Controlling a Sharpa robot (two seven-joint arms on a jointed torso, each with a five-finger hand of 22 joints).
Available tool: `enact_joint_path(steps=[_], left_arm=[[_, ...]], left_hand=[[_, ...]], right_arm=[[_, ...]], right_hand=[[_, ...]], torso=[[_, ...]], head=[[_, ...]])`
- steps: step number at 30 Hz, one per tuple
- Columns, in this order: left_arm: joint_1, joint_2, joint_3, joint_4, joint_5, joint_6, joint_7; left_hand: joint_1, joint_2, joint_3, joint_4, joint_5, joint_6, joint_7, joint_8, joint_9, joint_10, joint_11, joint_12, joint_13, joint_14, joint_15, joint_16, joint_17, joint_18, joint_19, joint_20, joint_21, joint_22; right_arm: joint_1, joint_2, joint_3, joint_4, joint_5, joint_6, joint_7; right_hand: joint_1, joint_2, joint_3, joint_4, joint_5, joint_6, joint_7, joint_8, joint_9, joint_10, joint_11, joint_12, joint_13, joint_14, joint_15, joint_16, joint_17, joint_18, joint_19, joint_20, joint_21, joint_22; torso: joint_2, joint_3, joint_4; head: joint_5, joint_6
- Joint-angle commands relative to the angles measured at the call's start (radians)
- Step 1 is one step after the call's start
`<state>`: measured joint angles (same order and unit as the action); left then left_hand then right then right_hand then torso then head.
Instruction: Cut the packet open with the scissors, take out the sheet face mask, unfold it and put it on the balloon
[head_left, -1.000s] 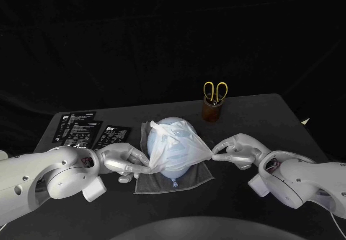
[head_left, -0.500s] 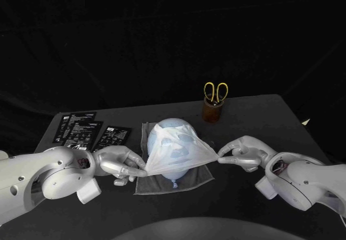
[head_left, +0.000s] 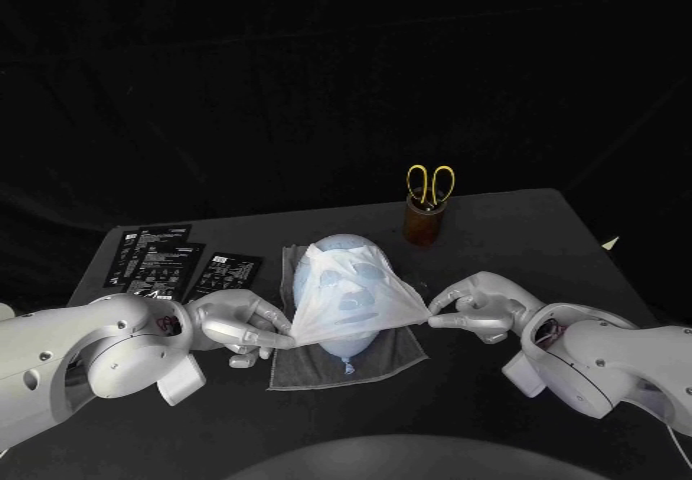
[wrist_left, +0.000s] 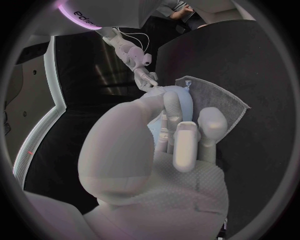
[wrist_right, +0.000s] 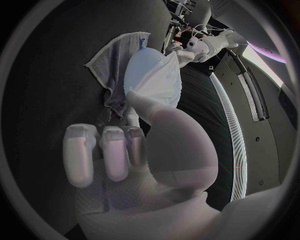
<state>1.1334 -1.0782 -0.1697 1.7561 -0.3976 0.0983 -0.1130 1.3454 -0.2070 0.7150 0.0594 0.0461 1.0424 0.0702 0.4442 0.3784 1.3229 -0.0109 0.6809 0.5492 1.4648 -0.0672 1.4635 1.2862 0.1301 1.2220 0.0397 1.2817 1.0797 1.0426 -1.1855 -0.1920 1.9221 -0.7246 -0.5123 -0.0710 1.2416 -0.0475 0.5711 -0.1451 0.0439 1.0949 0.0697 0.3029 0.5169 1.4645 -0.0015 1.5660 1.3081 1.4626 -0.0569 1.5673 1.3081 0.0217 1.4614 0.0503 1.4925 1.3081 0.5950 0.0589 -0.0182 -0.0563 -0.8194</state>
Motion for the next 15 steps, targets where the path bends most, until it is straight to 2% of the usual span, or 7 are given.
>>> enact_joint_path(steps=[1,8,10,13,15], left_arm=[[0.0,0.007,0.0,0.002,-0.006,-0.033,-0.022],[0.0,0.018,-0.001,0.0,-0.068,-0.001,-0.102],[0.0,0.02,-0.001,-0.002,-0.075,-0.011,-0.12],[0.0,0.023,-0.001,-0.006,-0.081,-0.038,-0.136],[0.0,0.024,-0.001,-0.007,-0.082,-0.052,-0.136]], left_hand=[[-0.001,0.006,0.007,0.001,0.003,-0.003,0.0,0.002,0.113,0.002,-0.001,-0.007,-0.001,0.037,-0.004,-0.004,-0.001,-0.018,0.003,0.0,-0.002,-0.004],[-0.005,0.004,0.006,-0.001,0.003,-0.005,0.0,0.002,0.115,0.0,-0.001,-0.008,0.0,0.036,-0.003,-0.006,-0.005,-0.018,0.003,0.0,-0.002,-0.004],[-0.013,0.005,0.005,0.0,0.003,-0.01,0.0,0.002,0.117,-0.001,0.0,-0.008,0.001,0.035,-0.003,-0.008,-0.009,-0.018,0.0,0.0,-0.005,-0.008],[-0.052,0.003,-0.036,0.018,0.002,-0.024,-0.005,-0.003,0.119,-0.005,0.0,-0.003,0.007,0.033,-0.002,-0.01,-0.014,-0.016,-0.008,0.002,-0.013,-0.019],[-0.052,0.012,-0.052,0.017,0.003,-0.025,-0.007,-0.005,0.118,-0.01,-0.002,0.0,0.012,0.033,-0.003,-0.01,-0.014,-0.016,-0.008,0.003,-0.015,-0.019]], right_arm=[[-0.001,0.007,0.0,-0.002,0.007,0.007,0.013],[-0.001,0.016,-0.001,-0.01,0.007,0.011,-0.002],[-0.002,0.017,-0.001,-0.013,0.009,0.008,-0.004],[-0.002,0.021,-0.001,-0.019,0.016,-0.005,-0.002],[-0.002,0.023,-0.001,-0.022,0.023,-0.012,0.001]], right_hand=[[-0.014,0.003,0.004,0.0,0.005,0.005,0.0,0.006,0.001,0.106,-0.004,0.005,0.263,0.108,-0.006,0.003,0.263,-0.003,0.078,-0.005,-0.002,0.237],[-0.014,0.004,0.005,-0.001,0.005,0.005,0.0,0.007,0.002,0.106,-0.004,0.005,0.263,0.108,-0.006,0.003,0.263,-0.003,0.078,-0.005,-0.002,0.237],[-0.015,0.004,0.005,-0.001,0.005,0.005,0.0,0.007,0.002,0.106,-0.004,0.005,0.263,0.108,-0.006,0.003,0.263,-0.003,0.077,-0.005,-0.003,0.237],[-0.019,0.0,0.005,-0.002,0.005,0.002,0.0,0.007,0.002,0.106,-0.004,0.005,0.263,0.108,-0.006,0.003,0.263,-0.002,0.075,-0.005,-0.008,0.236],[-0.02,0.0,0.005,-0.002,0.005,0.002,0.0,0.007,0.003,0.106,-0.004,0.005,0.263,0.108,-0.006,0.003,0.263,-0.001,0.075,-0.005,-0.009,0.235]], torso=[[0.0,0.0001,0.0005],[-0.001,-0.0004,0.0002],[-0.001,-0.0003,0.0],[-0.001,-0.0004,0.0001],[-0.001,-0.0003,0.0001]], head=[[-0.001,-0.002],[-0.001,-0.003],[-0.002,-0.003],[-0.003,-0.002],[-0.003,-0.002]])
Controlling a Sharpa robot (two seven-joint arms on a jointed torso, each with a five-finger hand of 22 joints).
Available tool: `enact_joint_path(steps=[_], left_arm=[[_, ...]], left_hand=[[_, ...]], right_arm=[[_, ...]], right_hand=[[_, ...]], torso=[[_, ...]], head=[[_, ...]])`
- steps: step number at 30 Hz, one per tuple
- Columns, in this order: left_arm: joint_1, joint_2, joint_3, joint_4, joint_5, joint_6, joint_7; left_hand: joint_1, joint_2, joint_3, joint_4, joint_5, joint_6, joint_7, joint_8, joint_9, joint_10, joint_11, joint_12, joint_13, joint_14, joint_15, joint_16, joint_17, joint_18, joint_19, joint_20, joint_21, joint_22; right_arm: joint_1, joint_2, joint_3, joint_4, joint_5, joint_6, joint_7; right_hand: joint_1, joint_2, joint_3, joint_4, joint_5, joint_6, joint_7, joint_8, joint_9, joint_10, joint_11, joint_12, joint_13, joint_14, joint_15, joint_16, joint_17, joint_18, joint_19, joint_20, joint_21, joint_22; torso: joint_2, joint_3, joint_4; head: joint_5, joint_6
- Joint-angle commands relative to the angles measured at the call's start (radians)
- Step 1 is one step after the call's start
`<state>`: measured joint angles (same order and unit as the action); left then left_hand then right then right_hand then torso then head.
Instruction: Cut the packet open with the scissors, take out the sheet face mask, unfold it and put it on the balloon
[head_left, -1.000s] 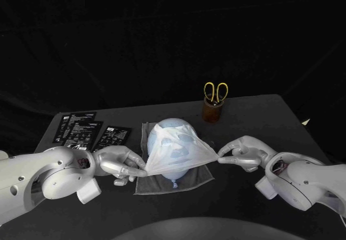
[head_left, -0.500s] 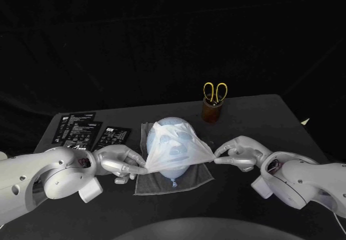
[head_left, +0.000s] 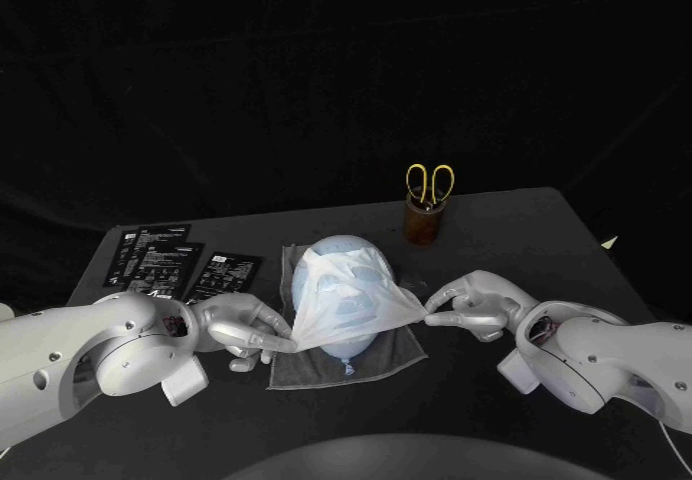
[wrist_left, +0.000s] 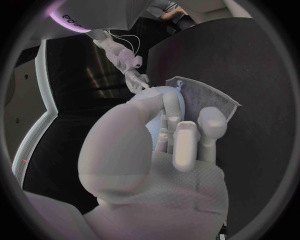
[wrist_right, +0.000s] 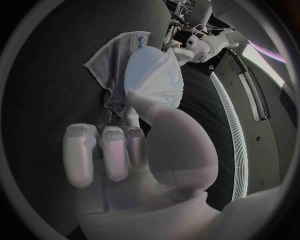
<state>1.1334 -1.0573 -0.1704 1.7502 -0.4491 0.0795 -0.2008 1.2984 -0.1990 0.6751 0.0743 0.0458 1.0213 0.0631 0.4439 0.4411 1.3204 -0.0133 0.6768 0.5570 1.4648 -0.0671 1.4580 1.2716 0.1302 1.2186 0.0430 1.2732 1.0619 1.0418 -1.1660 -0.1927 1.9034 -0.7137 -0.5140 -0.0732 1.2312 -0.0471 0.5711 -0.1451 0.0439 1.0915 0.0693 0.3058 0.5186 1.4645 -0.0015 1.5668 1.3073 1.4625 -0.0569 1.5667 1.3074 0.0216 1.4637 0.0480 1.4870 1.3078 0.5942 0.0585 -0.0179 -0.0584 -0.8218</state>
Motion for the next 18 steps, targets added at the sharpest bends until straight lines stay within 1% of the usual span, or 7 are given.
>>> enact_joint_path(steps=[1,4,8,14,16,17,18], left_arm=[[0.0,0.005,0.0,-0.002,-0.03,-0.041,-0.046],[0.0,0.008,0.0,-0.004,-0.026,-0.051,-0.039],[0.0,0.008,0.0,-0.009,0.008,-0.033,-0.019],[0.0,0.006,0.0,-0.009,0.089,0.056,0.032],[0.001,0.005,0.0,-0.007,0.108,0.079,0.042],[0.001,0.004,0.001,-0.003,0.125,0.107,0.052],[0.002,0.004,0.001,-0.001,0.133,0.125,0.058]], left_hand=[[-0.004,0.009,-0.015,0.002,0.003,-0.004,-0.001,-0.005,0.056,-0.008,0.0,0.005,0.006,0.033,-0.004,-0.005,0.001,-0.016,-0.005,0.0,-0.007,-0.002],[0.01,0.028,-0.017,-0.005,0.003,-0.004,-0.003,-0.002,0.059,-0.008,-0.003,0.007,0.008,0.035,-0.006,-0.002,0.007,-0.016,-0.003,0.0,-0.007,-0.001],[0.012,0.032,-0.018,-0.007,0.003,-0.003,-0.003,0.0,0.061,-0.007,-0.003,0.007,0.008,0.036,-0.006,-0.001,0.011,-0.017,0.0,0.0,-0.005,0.003],[0.013,0.033,-0.019,-0.008,0.003,-0.003,-0.003,0.001,0.062,-0.007,-0.003,0.007,0.008,0.038,-0.007,0.002,0.018,-0.017,0.001,0.0,-0.005,0.004],[0.013,0.033,-0.02,-0.008,0.003,-0.003,-0.003,0.001,0.063,-0.007,-0.003,0.007,0.008,0.038,-0.007,0.002,0.018,-0.017,0.0,0.0,-0.005,0.004],[0.013,0.033,-0.02,-0.008,0.003,-0.003,-0.003,0.001,0.063,-0.007,-0.003,0.007,0.009,0.038,-0.007,0.002,0.017,-0.017,0.0,0.0,-0.005,0.003],[0.013,0.033,-0.02,-0.008,0.003,-0.003,-0.003,0.001,0.063,-0.007,-0.003,0.007,0.009,0.038,-0.007,0.002,0.017,-0.017,0.0,0.0,-0.005,0.003]], right_arm=[[-0.001,0.005,0.0,-0.005,0.019,-0.016,0.006],[-0.002,0.006,-0.001,-0.008,0.041,-0.016,0.019],[-0.002,-0.001,-0.001,-0.004,0.078,0.028,0.051],[-0.001,-0.027,0.0,0.014,0.134,0.188,0.111],[0.0,-0.032,0.0,0.019,0.147,0.228,0.123],[0.003,-0.039,0.0,0.025,0.162,0.277,0.137],[0.005,-0.043,0.0,0.029,0.17,0.305,0.145]], right_hand=[[-0.011,-0.001,0.005,-0.002,0.005,0.005,0.001,0.004,0.001,0.106,-0.004,0.004,0.263,0.108,-0.006,0.004,0.263,-0.001,0.072,-0.003,-0.004,0.235],[-0.012,-0.001,0.004,-0.002,0.005,0.004,0.0,0.004,0.001,0.106,-0.004,0.004,0.263,0.108,-0.006,0.004,0.263,-0.001,0.072,-0.003,-0.005,0.235],[-0.013,0.001,0.006,-0.001,0.005,0.003,0.0,0.004,0.002,0.106,-0.004,0.004,0.263,0.108,-0.006,0.004,0.263,-0.001,0.072,-0.003,-0.005,0.235],[-0.014,0.006,0.009,-0.001,0.005,0.002,0.0,0.005,0.003,0.106,-0.004,0.004,0.263,0.108,-0.007,0.004,0.263,-0.001,0.073,-0.003,-0.003,0.236],[-0.014,0.006,0.01,-0.001,0.005,0.002,0.0,0.005,0.003,0.106,-0.004,0.004,0.263,0.108,-0.007,0.004,0.263,-0.002,0.073,-0.003,-0.001,0.236],[-0.014,0.006,0.01,-0.001,0.005,0.002,0.0,0.005,0.003,0.106,-0.004,0.004,0.263,0.108,-0.007,0.004,0.263,-0.002,0.073,-0.003,-0.001,0.236],[-0.014,0.007,0.01,-0.002,0.005,0.001,0.0,0.005,0.003,0.106,-0.004,0.004,0.263,0.108,-0.007,0.004,0.263,-0.002,0.073,-0.003,-0.001,0.236]], torso=[[0.0,0.0001,0.0],[0.001,0.0001,0.0006],[0.001,0.0007,-0.0008],[-0.002,0.0002,-0.0002],[-0.002,0.0003,-0.0002],[-0.002,0.0002,-0.0004],[-0.002,0.0001,-0.0002]], head=[[-0.001,0.0],[-0.002,-0.001],[-0.002,-0.002],[-0.002,0.004],[-0.002,0.007],[-0.003,0.01],[-0.004,0.014]])
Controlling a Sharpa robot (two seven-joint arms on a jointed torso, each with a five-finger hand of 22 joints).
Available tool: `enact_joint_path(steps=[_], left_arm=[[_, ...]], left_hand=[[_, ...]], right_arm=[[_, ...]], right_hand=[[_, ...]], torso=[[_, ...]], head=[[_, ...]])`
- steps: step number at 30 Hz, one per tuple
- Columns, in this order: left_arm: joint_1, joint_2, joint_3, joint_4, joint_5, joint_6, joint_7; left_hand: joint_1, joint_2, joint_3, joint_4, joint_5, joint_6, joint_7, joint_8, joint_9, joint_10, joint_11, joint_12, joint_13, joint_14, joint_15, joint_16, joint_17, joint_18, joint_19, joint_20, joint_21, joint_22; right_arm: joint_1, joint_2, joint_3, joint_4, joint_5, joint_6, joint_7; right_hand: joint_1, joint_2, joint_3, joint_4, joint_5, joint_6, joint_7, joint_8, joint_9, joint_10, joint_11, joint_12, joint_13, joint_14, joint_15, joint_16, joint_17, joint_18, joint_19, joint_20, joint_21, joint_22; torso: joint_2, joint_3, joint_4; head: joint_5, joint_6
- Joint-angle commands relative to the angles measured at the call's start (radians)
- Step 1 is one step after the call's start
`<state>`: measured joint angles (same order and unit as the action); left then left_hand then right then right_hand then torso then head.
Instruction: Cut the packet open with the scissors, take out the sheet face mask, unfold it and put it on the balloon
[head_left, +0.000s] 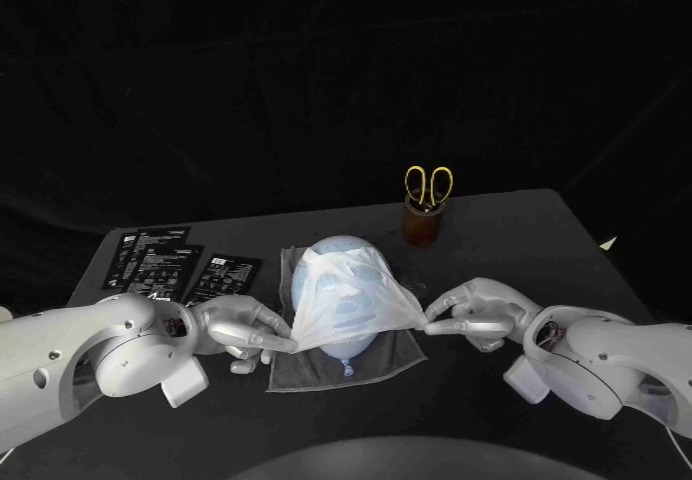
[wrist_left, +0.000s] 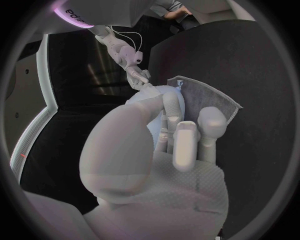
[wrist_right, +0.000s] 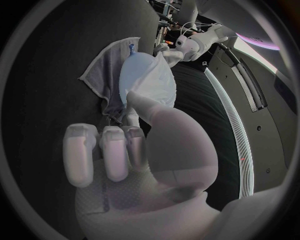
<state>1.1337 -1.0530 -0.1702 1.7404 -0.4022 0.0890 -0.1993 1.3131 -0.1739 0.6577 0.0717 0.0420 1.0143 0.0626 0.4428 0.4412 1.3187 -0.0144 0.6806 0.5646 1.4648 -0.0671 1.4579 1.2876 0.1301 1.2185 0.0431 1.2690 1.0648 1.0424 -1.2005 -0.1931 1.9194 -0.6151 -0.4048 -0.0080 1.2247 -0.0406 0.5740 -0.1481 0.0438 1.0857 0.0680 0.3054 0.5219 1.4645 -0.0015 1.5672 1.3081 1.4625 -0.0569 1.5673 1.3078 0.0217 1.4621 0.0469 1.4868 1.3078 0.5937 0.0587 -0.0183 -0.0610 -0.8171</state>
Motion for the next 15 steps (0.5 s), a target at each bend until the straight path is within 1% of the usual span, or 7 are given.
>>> enact_joint_path(steps=[1,3,4,8,10,13,15], left_arm=[[0.003,-0.001,0.001,0.011,0.093,0.135,0.061],[0.008,-0.003,0.002,0.018,0.107,0.184,0.069],[0.01,-0.003,0.002,0.02,0.11,0.2,0.071],[0.021,-0.004,0.003,0.03,0.127,0.293,0.075],[0.025,-0.004,0.003,0.033,0.134,0.33,0.074],[0.03,-0.003,0.003,0.035,0.143,0.359,0.074],[0.033,-0.003,0.004,0.035,0.15,0.367,0.078]], left_hand=[[-0.001,0.008,-0.003,-0.006,0.007,0.004,-0.002,0.003,0.063,-0.005,-0.002,0.003,0.001,0.038,-0.007,0.003,0.003,-0.017,0.001,0.0,0.0,0.001],[-0.001,0.007,-0.003,-0.007,0.007,0.004,-0.002,0.003,0.063,-0.005,-0.002,0.003,0.001,0.038,-0.007,0.003,0.002,-0.017,0.0,0.0,-0.001,0.0],[-0.001,0.007,-0.003,-0.007,0.007,0.004,-0.002,0.003,0.063,-0.005,-0.002,0.003,0.001,0.038,-0.007,0.003,0.002,-0.017,0.0,0.0,-0.001,0.0],[-0.001,0.007,-0.004,-0.007,0.007,0.004,-0.002,0.003,0.064,-0.005,-0.002,0.003,0.001,0.038,-0.006,0.003,0.004,-0.016,-0.001,0.0,-0.002,-0.001],[-0.001,0.008,-0.006,-0.007,0.007,0.004,-0.002,0.004,0.065,-0.006,-0.002,0.002,0.001,0.038,-0.006,0.003,0.004,-0.017,0.0,0.0,-0.001,0.0],[-0.004,0.009,-0.01,-0.005,0.007,0.005,-0.002,0.006,0.067,-0.006,-0.001,0.001,0.001,0.038,-0.006,0.003,0.004,-0.017,-0.001,0.0,-0.002,0.001],[-0.006,0.011,-0.013,-0.004,0.007,0.005,-0.003,0.007,0.068,-0.006,-0.001,0.001,0.001,0.038,-0.006,0.004,0.005,-0.017,-0.001,0.0,-0.002,0.001]], right_arm=[[0.008,-0.012,0.0,0.017,0.079,0.226,0.087],[0.02,-0.022,0.0,0.027,0.099,0.302,0.103],[0.024,-0.025,0.0,0.03,0.103,0.323,0.106],[0.045,-0.044,0.0,0.05,0.133,0.441,0.113],[0.054,-0.05,0.0,0.057,0.146,0.489,0.109],[0.064,-0.056,0.0,0.063,0.158,0.523,0.107],[0.07,-0.058,0.0,0.063,0.164,0.525,0.109]], right_hand=[[-0.008,0.001,0.008,0.001,0.005,0.007,0.002,0.005,0.0,0.106,-0.004,0.004,0.263,0.108,-0.007,0.003,0.263,-0.002,0.075,-0.002,0.0,0.237],[-0.008,0.001,0.008,0.001,0.005,0.007,0.002,0.005,0.0,0.106,-0.004,0.004,0.263,0.108,-0.007,0.003,0.263,-0.002,0.075,-0.002,0.0,0.237],[-0.008,0.001,0.008,0.001,0.005,0.007,0.002,0.005,0.0,0.106,-0.004,0.004,0.263,0.108,-0.007,0.003,0.263,-0.002,0.076,-0.002,0.001,0.237],[-0.008,0.002,0.008,0.002,0.005,0.006,0.002,0.005,0.0,0.106,-0.004,0.004,0.263,0.108,-0.007,0.003,0.263,-0.003,0.077,-0.002,0.005,0.238],[-0.009,0.003,0.008,0.002,0.005,0.006,0.002,0.006,0.0,0.106,-0.004,0.004,0.263,0.108,-0.007,0.003,0.263,-0.003,0.077,-0.002,0.006,0.238],[-0.009,0.003,0.009,0.002,0.005,0.006,0.002,0.006,0.0,0.106,-0.004,0.004,0.263,0.108,-0.007,0.003,0.263,-0.003,0.077,-0.002,0.005,0.238],[-0.009,0.003,0.009,0.002,0.005,0.006,0.002,0.006,0.0,0.106,-0.004,0.004,0.263,0.108,-0.006,0.003,0.263,-0.003,0.076,-0.002,0.003,0.237]], torso=[[-0.002,-0.0001,0.0007],[-0.002,-0.0001,0.0013],[-0.003,-0.0001,0.0016],[-0.002,-0.0003,0.0007],[-0.002,-0.0007,0.0008],[-0.003,-0.0002,-0.0002],[-0.002,-0.0002,0.0006]], head=[[-0.001,0.013],[-0.002,0.018],[-0.002,0.02],[-0.005,0.03],[-0.006,0.033],[-0.007,0.035],[-0.007,0.036]])
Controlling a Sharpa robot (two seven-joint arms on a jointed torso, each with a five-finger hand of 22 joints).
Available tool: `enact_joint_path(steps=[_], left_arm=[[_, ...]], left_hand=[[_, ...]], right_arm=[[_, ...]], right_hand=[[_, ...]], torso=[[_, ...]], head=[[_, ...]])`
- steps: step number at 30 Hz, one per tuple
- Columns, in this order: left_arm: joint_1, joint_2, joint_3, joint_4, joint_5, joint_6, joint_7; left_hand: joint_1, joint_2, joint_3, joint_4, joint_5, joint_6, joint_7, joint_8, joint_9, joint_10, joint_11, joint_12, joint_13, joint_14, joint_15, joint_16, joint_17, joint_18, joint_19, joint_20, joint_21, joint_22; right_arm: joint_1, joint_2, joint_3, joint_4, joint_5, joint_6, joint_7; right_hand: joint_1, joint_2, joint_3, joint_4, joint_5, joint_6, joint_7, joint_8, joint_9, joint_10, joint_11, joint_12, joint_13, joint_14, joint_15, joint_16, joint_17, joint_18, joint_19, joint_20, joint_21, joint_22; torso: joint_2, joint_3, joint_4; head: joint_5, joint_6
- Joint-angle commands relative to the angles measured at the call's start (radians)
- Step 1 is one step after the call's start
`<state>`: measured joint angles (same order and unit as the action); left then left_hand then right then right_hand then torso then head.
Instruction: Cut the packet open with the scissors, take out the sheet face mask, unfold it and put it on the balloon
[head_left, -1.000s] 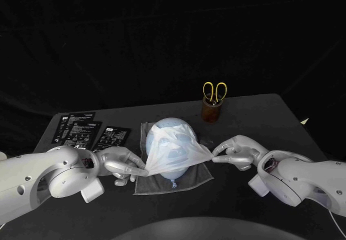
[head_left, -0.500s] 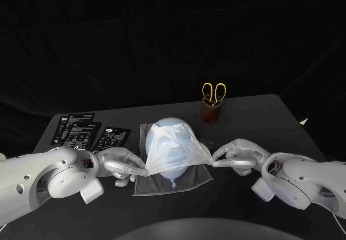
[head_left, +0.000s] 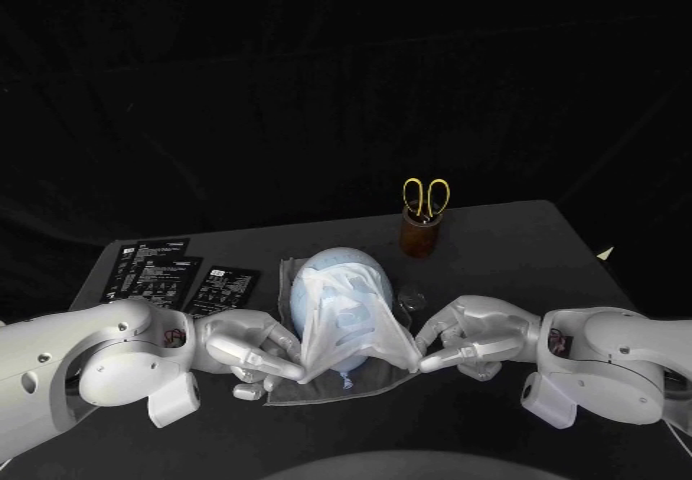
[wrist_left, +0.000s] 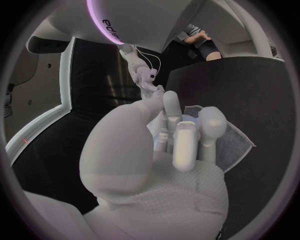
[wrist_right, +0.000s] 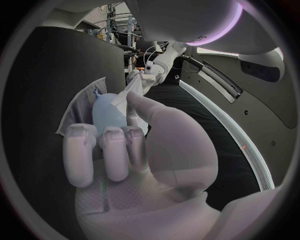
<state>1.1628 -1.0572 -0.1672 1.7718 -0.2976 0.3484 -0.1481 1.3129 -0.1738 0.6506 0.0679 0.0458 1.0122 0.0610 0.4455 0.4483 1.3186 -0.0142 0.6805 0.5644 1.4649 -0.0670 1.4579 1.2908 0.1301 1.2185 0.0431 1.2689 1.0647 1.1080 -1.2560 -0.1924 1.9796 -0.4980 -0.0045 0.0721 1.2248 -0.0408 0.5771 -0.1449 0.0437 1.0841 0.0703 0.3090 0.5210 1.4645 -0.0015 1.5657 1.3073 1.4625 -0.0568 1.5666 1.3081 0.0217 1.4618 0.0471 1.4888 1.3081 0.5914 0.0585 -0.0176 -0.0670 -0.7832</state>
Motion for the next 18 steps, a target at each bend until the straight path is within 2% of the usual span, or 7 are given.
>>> enact_joint_path(steps=[1,6,12,14,18], left_arm=[[0.005,0.001,0.001,0.002,0.051,0.11,0.031],[0.012,-0.002,0.001,-0.01,0.08,0.11,0.061],[0.019,-0.003,0.001,-0.023,0.09,0.091,0.067],[0.02,-0.003,0.001,-0.028,0.088,0.071,0.061],[0.023,-0.004,0.001,-0.038,0.081,-0.021,0.039]], left_hand=[[-0.006,0.011,-0.006,0.0,0.003,0.007,-0.001,0.004,0.061,-0.006,-0.002,0.001,0.001,0.037,-0.006,0.004,0.002,-0.017,0.0,0.0,-0.002,0.001],[-0.013,0.019,-0.017,0.007,0.003,0.007,-0.002,0.006,0.064,-0.004,-0.002,0.001,0.002,0.037,-0.006,0.005,0.004,-0.019,0.003,0.001,0.001,0.007],[-0.015,0.022,-0.02,0.01,0.003,0.007,-0.002,0.007,0.065,-0.004,-0.002,0.002,0.003,0.037,-0.006,0.005,0.004,-0.019,0.004,0.001,0.001,0.008],[-0.015,0.022,-0.021,0.01,0.003,0.006,-0.002,0.007,0.066,-0.004,-0.002,0.002,0.003,0.037,-0.006,0.005,0.003,-0.019,0.004,0.001,0.001,0.008],[-0.016,0.025,-0.022,0.012,0.003,0.005,-0.002,0.006,0.066,-0.003,-0.002,0.002,0.003,0.036,-0.006,0.003,-0.001,-0.019,0.006,0.001,0.002,0.01]], right_arm=[[0.009,-0.004,0.0,0.001,0.05,0.122,0.031],[0.028,-0.007,0.0,-0.015,0.072,0.09,0.047],[0.046,-0.011,0.0,-0.038,0.091,0.07,0.058],[0.05,-0.012,0.0,-0.045,0.095,0.066,0.058],[0.055,-0.011,0.0,-0.064,0.09,0.047,0.052]], right_hand=[[-0.009,0.004,0.006,-0.001,0.005,0.007,0.0,0.002,0.001,0.106,-0.004,0.005,0.264,0.108,-0.007,0.004,0.263,-0.003,0.076,-0.002,0.0,0.237],[-0.01,0.004,0.006,-0.001,0.005,0.007,0.0,0.002,0.002,0.106,-0.004,0.005,0.264,0.108,-0.006,0.004,0.263,-0.003,0.076,-0.002,0.0,0.237],[-0.01,0.004,0.006,-0.001,0.005,0.007,0.0,0.002,0.002,0.106,-0.004,0.005,0.264,0.108,-0.006,0.004,0.263,-0.002,0.076,-0.002,-0.001,0.237],[-0.01,0.004,0.006,-0.001,0.005,0.007,0.0,0.002,0.002,0.106,-0.004,0.005,0.264,0.108,-0.006,0.004,0.263,-0.002,0.076,-0.002,-0.001,0.237],[-0.01,0.004,0.006,-0.002,0.005,0.007,0.0,0.003,0.002,0.106,-0.004,0.005,0.264,0.108,-0.006,0.004,0.263,-0.002,0.076,-0.002,-0.001,0.237]], torso=[[0.001,-0.0001,0.0002],[0.004,-0.0001,0.0002],[0.005,-0.0002,-0.0007],[0.004,0.0,-0.0006],[0.003,0.0003,-0.0007]], head=[[-0.001,0.003],[0.001,0.005],[0.0,0.001],[0.0,0.0],[0.0,-0.004]])
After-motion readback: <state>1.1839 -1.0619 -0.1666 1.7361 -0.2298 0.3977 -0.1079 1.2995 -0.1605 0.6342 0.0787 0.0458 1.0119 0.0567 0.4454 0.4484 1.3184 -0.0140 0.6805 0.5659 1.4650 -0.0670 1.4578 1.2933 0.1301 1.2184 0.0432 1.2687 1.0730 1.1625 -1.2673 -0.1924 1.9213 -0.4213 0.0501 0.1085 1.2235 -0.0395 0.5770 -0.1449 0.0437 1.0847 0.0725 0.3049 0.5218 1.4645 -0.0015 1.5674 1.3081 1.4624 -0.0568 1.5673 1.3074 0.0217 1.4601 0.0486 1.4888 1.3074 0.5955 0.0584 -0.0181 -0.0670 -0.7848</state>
